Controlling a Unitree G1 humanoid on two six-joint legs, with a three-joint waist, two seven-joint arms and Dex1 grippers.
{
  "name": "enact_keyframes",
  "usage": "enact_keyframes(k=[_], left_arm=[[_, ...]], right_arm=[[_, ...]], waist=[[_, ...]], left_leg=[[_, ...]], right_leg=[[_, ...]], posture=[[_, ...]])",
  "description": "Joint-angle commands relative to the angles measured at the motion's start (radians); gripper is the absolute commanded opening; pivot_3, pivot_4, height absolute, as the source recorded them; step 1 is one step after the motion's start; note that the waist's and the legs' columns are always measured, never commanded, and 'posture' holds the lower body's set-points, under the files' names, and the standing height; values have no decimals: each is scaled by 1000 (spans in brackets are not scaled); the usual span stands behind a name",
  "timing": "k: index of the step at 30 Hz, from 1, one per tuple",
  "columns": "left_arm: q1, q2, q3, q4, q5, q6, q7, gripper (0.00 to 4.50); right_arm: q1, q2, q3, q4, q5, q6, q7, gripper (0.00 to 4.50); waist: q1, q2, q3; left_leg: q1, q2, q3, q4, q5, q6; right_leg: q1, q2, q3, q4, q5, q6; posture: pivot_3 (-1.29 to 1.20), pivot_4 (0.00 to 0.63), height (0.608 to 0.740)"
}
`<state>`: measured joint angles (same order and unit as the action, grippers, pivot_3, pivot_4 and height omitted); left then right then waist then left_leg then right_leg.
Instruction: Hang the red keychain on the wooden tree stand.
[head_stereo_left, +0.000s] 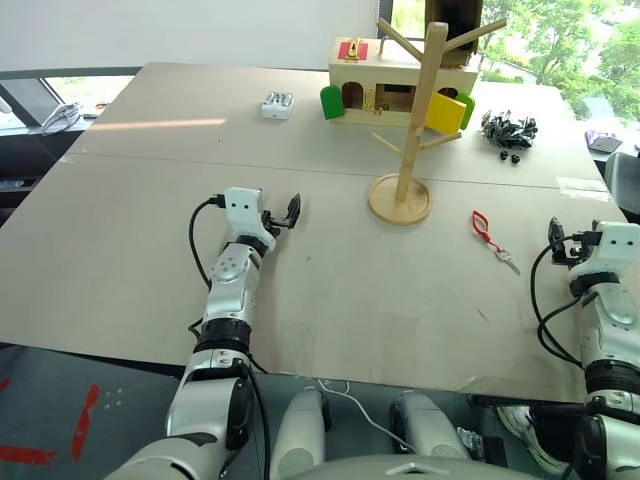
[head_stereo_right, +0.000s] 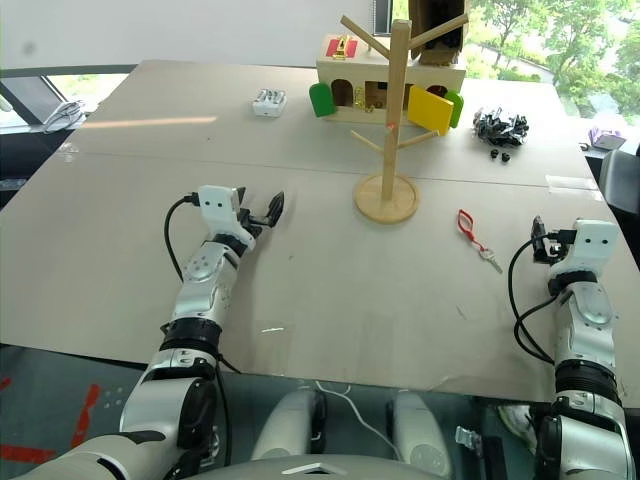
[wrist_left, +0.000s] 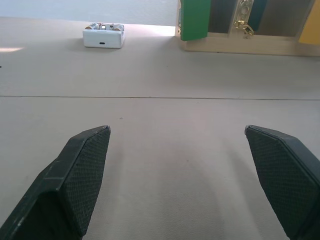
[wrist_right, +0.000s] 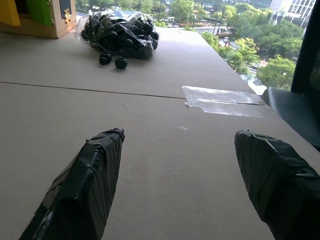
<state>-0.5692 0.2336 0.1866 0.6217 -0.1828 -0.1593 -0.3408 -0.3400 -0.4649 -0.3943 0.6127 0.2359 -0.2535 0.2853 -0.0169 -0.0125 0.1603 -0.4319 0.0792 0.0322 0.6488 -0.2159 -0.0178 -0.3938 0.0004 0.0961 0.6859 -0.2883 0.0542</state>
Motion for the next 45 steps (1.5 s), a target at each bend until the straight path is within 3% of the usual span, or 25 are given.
enact_keyframes(k=[1, 16, 23, 30, 36, 40, 45], left_arm=[[-19, 6, 4, -21, -13, -16, -13, 4475], [-18, -3, -10, -35, -11, -16, -44, 4475], [119, -23, -109, -301, -106, 34, -290, 4475], [307, 38, -233, -592, -176, 50, -516, 4475], [373, 68, -299, -651, -180, 33, -624, 4475], [371, 73, -320, -625, -170, 1, -661, 4475], [354, 58, -325, -600, -167, -10, -667, 4475]], right_arm=[[-7, -24, -26, -2, 16, -33, 7, 3811], [-13, -31, -28, 13, 22, -37, 17, 3811], [2, -39, -6, -41, 58, 28, 117, 3811], [21, -89, 26, -211, 133, 229, 264, 3811], [99, -133, 86, -483, 216, 518, 346, 3811], [119, -153, 130, -660, 240, 709, 310, 3811], [114, -101, 176, -754, 200, 772, 225, 3811]], waist=[[0, 0, 0], [0, 0, 0], [0, 0, 0], [-4, 1, 0], [0, 2, 0], [1, 2, 0], [0, 2, 0]], left_leg=[[0, 0, 0, 0, 0, 0], [0, 0, 0, 0, 0, 0], [0, 0, 0, 0, 0, 0], [1, 0, 1, 0, 0, 0], [0, 0, 1, 0, 0, 0], [0, 0, 1, 0, 0, 0], [0, 0, 0, 0, 0, 0]], right_leg=[[0, 0, 0, 0, 0, 0], [0, 0, 0, 0, 0, 0], [0, 0, 0, -1, 0, 0], [0, 0, 1, 0, 0, 0], [0, 0, 1, 0, 0, 0], [0, 0, 1, 0, 0, 0], [0, 0, 1, 0, 0, 0]], posture=[[0, 150, 735], [0, 150, 735], [0, 150, 735], [0, 150, 735], [0, 150, 735], [0, 150, 735], [0, 150, 735]])
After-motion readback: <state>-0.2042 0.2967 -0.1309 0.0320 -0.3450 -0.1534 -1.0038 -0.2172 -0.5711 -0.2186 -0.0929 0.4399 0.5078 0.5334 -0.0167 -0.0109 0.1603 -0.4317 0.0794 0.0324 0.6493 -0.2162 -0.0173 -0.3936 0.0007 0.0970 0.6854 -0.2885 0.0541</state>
